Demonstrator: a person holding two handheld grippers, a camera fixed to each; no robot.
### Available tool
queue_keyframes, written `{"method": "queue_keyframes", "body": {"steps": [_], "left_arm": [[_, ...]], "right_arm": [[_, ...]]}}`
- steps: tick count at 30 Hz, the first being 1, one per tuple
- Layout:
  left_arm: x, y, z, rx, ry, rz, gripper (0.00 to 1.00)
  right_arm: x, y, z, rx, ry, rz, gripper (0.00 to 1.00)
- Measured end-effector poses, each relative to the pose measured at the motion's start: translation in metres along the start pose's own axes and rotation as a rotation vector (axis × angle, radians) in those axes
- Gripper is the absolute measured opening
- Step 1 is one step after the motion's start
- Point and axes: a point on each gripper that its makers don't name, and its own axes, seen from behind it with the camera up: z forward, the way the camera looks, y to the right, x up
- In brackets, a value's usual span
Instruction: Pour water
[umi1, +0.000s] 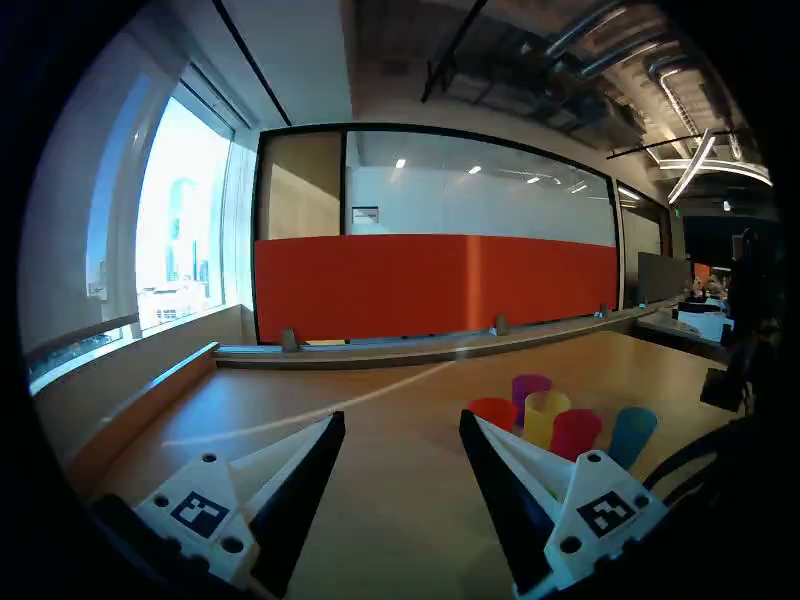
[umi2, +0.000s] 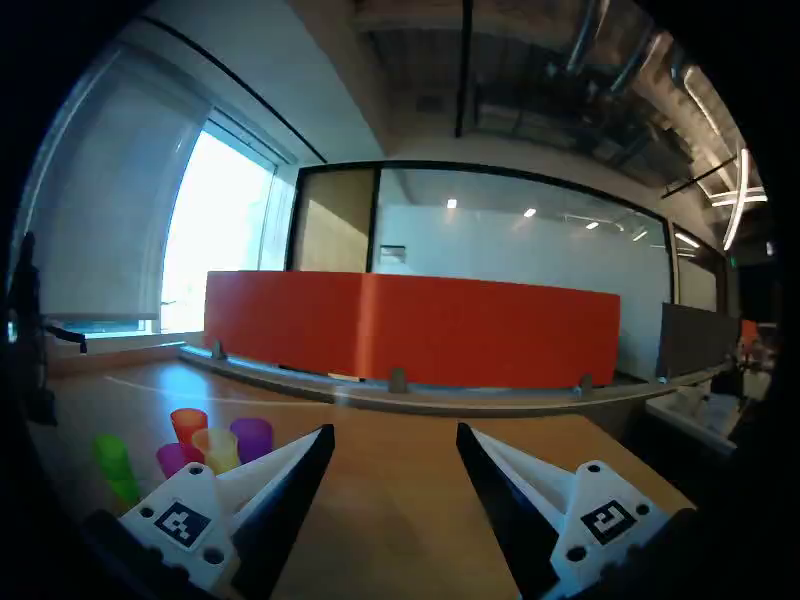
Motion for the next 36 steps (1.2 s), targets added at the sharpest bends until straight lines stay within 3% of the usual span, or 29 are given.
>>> {"method": "queue_keyframes", "body": {"steps": [6, 12, 20, 27, 36], "left_arm": [[0.015, -0.002, 0.001, 0.034, 0.051, -0.029, 0.84], [0.016, -0.003, 0.005, 0.063, 0.063, -0.063, 0.84], [0.021, -0.01, 0.006, 0.095, 0.107, -0.099, 0.84], [0.021, -0.021, 0.005, 0.136, 0.12, -0.08, 0.84], [-0.001, -0.028, 0.003, 0.188, 0.111, -0.038, 0.84]], "right_arm": [[0.008, 0.008, 0.0, -0.069, 0.009, 0.004, 0.95], [0.019, 0.021, -0.005, -0.121, 0.047, 0.039, 0.95], [0.022, 0.029, -0.008, -0.152, 0.051, 0.081, 0.96], [0.03, 0.028, -0.008, -0.163, 0.055, 0.092, 0.96], [0.026, 0.027, -0.007, -0.186, 0.024, 0.036, 0.97]]}}
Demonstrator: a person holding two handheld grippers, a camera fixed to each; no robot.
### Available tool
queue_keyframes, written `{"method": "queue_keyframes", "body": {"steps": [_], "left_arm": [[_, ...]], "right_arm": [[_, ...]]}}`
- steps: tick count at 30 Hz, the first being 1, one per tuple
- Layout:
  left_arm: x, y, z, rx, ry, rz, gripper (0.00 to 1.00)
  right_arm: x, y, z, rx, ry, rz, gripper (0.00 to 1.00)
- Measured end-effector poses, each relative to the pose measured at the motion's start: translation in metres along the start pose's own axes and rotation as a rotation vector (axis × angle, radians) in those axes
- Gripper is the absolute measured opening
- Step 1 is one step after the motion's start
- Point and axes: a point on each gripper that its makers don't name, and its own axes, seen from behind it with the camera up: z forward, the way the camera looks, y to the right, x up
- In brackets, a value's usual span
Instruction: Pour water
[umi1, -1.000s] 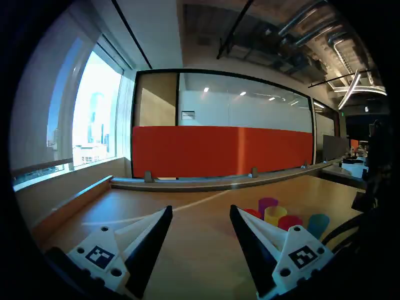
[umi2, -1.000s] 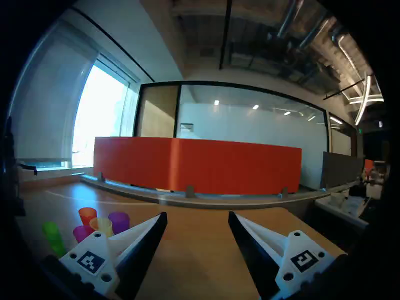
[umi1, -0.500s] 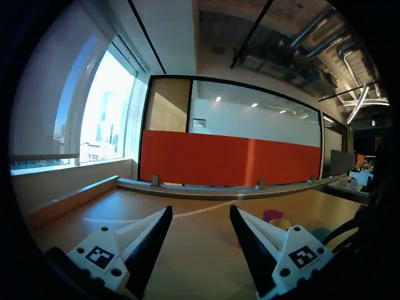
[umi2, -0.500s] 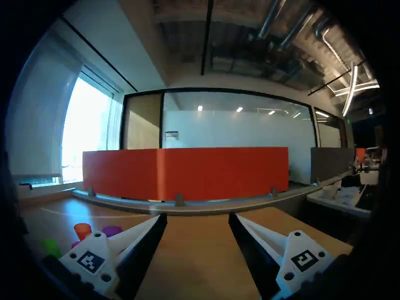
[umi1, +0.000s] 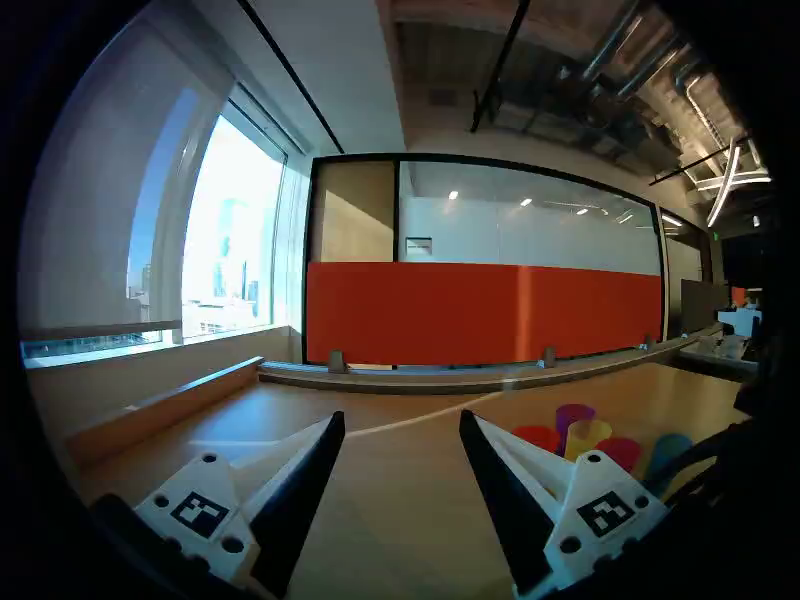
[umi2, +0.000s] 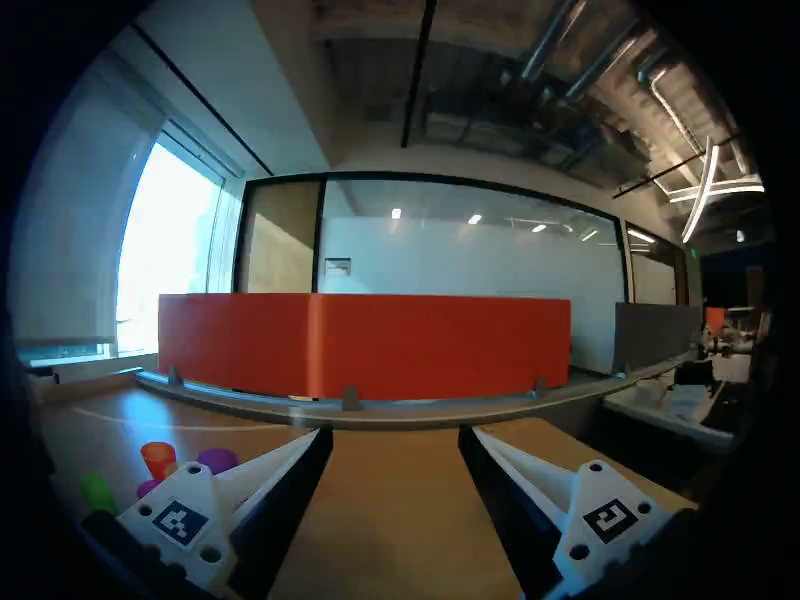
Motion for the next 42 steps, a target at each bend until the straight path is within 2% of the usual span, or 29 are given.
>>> {"method": "queue_keyframes", "body": {"steps": [5, 21, 27, 42], "left_arm": [[-0.006, -0.002, -0.001, 0.007, 0.007, -0.007, 0.84], [-0.024, 0.002, 0.0, 0.025, 0.001, 0.004, 0.84], [-0.029, 0.006, 0.001, 0.029, -0.002, 0.023, 0.84], [-0.033, 0.01, 0.003, 0.049, 0.004, 0.021, 0.84]], "right_arm": [[0.001, 0.006, 0.001, -0.027, -0.009, -0.015, 0.97], [0.003, 0.019, 0.003, -0.063, -0.008, 0.066, 0.99], [0.003, 0.021, 0.003, -0.069, -0.013, 0.056, 0.99], [0.001, 0.018, 0.002, -0.074, -0.029, 0.043, 0.99]]}}
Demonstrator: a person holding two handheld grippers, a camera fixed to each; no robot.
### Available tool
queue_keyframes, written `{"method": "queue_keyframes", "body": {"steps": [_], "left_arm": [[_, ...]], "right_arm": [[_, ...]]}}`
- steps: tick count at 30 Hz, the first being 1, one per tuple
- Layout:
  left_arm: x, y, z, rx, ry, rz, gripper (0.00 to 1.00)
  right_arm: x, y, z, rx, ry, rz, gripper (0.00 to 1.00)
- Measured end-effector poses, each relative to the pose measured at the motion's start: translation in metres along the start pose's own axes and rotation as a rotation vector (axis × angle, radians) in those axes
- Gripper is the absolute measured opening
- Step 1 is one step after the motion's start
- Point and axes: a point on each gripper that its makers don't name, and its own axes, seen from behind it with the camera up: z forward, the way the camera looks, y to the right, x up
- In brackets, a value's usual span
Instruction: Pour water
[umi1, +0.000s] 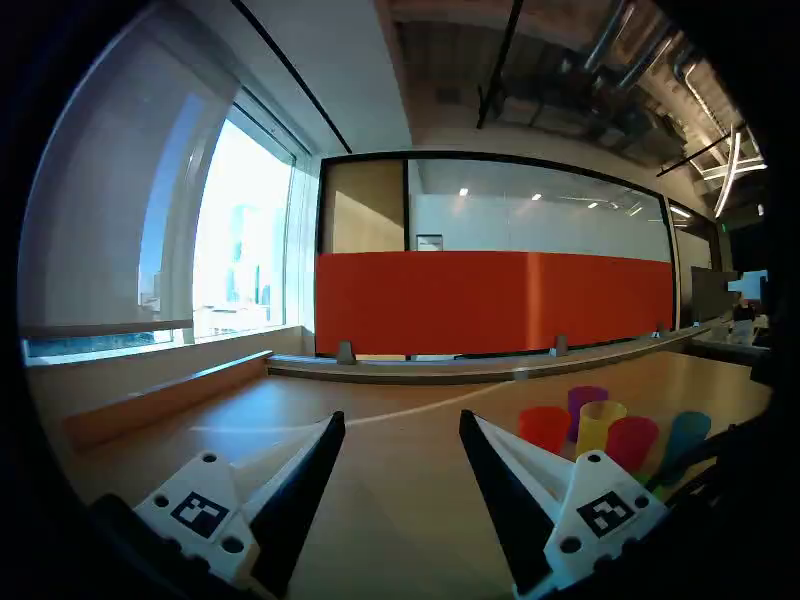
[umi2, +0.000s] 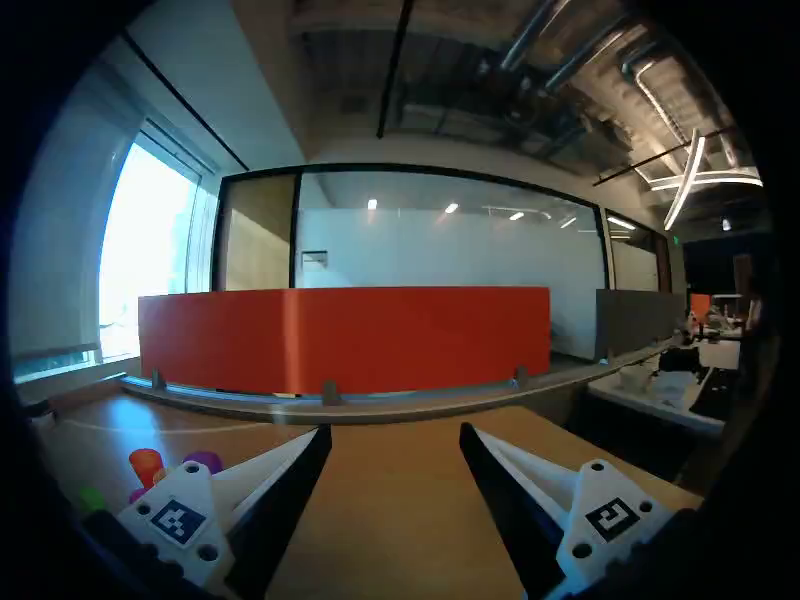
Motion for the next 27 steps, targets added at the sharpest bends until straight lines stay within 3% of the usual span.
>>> {"method": "queue_keyframes", "body": {"steps": [15, 27], "left_arm": [[0.0013, 0.0059, 0.0041, 0.007, 0.011, 0.019, 0.84], [-0.0081, 0.008, 0.0083, -0.006, 0.012, -0.018, 0.84]], "right_arm": [[0.0015, -0.0016, -0.0026, -0.007, -0.003, -0.02, 0.99], [0.006, -0.0038, -0.0065, -0.007, 0.001, -0.025, 0.99]]}}
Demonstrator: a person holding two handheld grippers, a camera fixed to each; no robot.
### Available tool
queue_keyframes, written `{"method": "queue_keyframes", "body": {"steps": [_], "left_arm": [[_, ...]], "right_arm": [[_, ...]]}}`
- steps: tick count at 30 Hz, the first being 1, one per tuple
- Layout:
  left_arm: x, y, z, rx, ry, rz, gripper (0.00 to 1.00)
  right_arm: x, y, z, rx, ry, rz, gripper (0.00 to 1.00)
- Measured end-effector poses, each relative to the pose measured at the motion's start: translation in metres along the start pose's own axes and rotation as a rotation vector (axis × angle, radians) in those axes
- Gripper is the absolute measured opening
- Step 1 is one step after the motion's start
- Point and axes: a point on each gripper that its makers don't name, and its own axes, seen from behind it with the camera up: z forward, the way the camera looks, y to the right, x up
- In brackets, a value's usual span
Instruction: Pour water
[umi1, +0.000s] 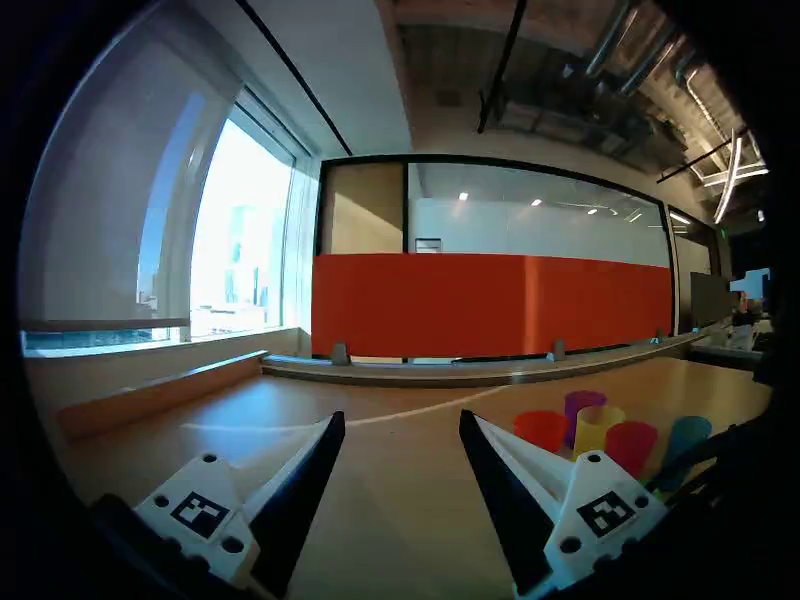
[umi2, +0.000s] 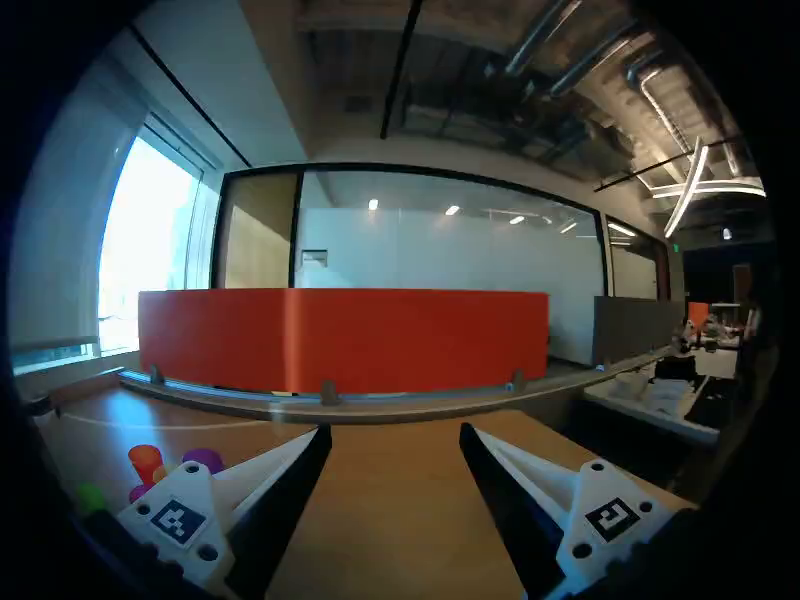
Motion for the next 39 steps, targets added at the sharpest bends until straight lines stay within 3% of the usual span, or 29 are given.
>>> {"method": "queue_keyframes", "body": {"steps": [39], "left_arm": [[-0.019, 0.003, 0.008, 0.001, -0.046, 0.021, 0.84]], "right_arm": [[-0.002, 0.005, -0.006, 0.01, 0.003, 0.02, 0.99]]}}
